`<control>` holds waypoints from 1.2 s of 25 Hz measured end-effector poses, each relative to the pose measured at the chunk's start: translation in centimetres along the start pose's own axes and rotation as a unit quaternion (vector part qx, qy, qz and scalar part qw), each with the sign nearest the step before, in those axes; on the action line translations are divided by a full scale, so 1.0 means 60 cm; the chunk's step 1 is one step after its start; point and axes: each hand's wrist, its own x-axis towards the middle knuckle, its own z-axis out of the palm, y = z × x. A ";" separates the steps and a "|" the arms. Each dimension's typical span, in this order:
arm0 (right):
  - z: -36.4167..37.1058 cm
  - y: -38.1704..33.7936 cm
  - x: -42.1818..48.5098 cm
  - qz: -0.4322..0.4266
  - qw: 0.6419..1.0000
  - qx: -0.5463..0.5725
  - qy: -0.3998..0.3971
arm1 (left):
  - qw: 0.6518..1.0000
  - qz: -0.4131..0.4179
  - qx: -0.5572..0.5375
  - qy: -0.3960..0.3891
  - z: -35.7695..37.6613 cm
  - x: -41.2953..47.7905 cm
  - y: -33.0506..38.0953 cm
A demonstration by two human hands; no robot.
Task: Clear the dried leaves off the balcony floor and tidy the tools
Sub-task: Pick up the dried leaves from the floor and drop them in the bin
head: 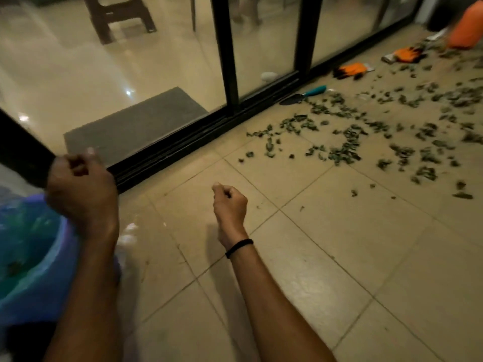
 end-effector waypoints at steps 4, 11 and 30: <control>-0.173 0.029 0.074 -0.039 0.978 -0.127 0.163 | 0.960 0.105 -0.021 -0.259 0.119 -0.194 0.040; -0.341 0.085 0.178 -0.113 0.893 -0.409 0.152 | 0.900 0.054 0.041 -0.430 0.261 -0.397 -0.079; -0.505 0.023 0.254 -0.117 0.889 -0.273 0.349 | 0.918 0.105 0.048 -0.379 0.362 -0.448 -0.102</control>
